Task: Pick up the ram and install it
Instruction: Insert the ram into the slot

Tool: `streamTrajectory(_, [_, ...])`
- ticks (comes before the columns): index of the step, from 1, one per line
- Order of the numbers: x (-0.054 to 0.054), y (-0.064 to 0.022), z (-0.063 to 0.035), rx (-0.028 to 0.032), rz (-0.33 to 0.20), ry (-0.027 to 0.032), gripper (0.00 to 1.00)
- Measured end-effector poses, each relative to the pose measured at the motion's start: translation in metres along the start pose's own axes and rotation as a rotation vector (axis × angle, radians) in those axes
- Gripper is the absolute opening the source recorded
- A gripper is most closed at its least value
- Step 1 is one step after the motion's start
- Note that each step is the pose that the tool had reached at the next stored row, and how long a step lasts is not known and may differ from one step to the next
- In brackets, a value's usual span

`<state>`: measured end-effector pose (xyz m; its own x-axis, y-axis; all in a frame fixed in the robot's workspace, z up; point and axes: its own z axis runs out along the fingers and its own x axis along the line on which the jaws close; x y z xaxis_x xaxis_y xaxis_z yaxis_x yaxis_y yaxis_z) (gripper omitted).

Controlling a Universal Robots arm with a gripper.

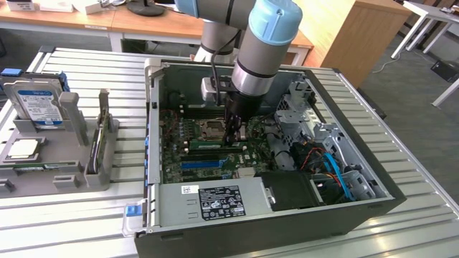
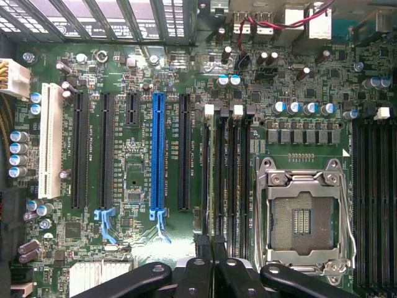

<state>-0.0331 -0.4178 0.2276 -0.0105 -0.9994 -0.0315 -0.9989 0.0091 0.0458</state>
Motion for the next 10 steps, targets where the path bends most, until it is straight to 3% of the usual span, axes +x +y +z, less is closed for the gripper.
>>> streamTrajectory(10, [0.0000,0.0000,0.0000,0.0000,-0.005,-0.0012,0.12])
